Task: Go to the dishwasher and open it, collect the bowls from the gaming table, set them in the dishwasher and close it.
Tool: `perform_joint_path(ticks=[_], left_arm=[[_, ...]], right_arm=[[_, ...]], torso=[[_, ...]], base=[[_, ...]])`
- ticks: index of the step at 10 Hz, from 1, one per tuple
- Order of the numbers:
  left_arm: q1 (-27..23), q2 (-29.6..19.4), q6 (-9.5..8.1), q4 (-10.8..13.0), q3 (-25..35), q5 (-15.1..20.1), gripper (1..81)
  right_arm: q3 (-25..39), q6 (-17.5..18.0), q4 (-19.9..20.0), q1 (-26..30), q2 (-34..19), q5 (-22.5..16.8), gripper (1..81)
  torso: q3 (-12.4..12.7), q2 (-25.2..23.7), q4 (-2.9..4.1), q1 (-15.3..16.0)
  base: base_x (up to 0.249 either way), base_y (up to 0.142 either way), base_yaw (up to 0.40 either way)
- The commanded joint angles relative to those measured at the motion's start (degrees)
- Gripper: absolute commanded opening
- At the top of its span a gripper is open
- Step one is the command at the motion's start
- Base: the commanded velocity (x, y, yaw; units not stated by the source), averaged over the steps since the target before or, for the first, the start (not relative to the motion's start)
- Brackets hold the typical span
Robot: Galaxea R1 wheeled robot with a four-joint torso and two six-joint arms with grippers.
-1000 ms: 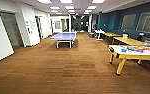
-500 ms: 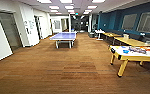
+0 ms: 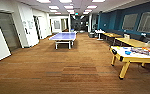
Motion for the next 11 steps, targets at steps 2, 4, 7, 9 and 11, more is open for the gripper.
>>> perform_joint_path(ticks=[2, 4, 7, 9, 11], left_arm=[[-3.2, -0.3, -0.18, -0.3, 0.0, 3.1, 81.1], [-3.1, -0.3, -0.18, -0.2, 0.0, 3.1, 81.1], [-3.1, -0.3, -0.18, -0.3, 0.0, 3.0, 81.1], [-3.2, -0.3, -0.18, -0.3, 0.0, 3.1, 81.1], [-3.2, -0.2, -0.18, -0.3, 0.0, 3.0, 81.1]], right_arm=[[0.1, -0.1, -0.2, 2.6, 0.3, -2.7, 81.1], [0.1, -0.1, -0.2, 2.7, 0.3, -2.7, 81.1], [0.2, -0.1, -0.2, 2.7, 0.3, -2.7, 81.1], [0.2, -0.1, -0.2, 2.7, 0.3, -2.7, 81.1], [0.2, -0.1, -0.2, 2.6, 0.3, -2.7, 81.1]], torso=[[0.0, 0.0, 0.0, 0.0], [0.0, 0.0, 0.0, 0.0], [0.0, 0.0, 0.0, 0.0], [0.0, 0.0, 0.0, 0.0], [0.0, 0.0, 0.0, 0.0]], base=[[0.183, 0.0, 0.0], [0.183, 0.0, 0.0], [0.183, 0.0, 0.0], [0.183, 0.0, 0.0], [0.183, 0.0, 0.0]])
